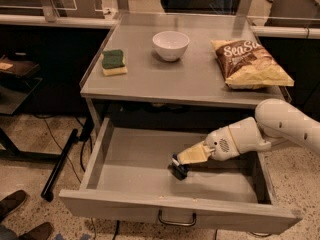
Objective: Place rxbar blueberry into top drawer
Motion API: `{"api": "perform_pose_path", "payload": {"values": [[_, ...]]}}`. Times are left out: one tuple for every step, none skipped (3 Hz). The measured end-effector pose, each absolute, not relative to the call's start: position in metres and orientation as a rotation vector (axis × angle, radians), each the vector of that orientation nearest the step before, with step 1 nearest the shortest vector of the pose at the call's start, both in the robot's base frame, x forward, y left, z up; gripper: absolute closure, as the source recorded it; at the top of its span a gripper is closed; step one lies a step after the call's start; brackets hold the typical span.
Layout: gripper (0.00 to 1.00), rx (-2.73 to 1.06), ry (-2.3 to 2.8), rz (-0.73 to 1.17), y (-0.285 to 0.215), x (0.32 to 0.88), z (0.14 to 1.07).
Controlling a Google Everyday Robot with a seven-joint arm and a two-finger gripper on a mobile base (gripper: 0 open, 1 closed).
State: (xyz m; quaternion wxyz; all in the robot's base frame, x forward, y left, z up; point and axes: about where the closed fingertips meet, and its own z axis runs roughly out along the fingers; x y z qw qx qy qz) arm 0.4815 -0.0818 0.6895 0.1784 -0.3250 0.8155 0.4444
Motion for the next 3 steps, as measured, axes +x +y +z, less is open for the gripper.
{"api": "perform_pose_path", "payload": {"values": [[1.0,-0.895,2.317,1.309,-0.0797,0.4795,0.6769],[0.73,-0.895,2.317,1.309,-0.0796,0.4795,0.6769],[0.5,-0.895,2.317,1.309,-0.0796,0.4795,0.6769]]}}
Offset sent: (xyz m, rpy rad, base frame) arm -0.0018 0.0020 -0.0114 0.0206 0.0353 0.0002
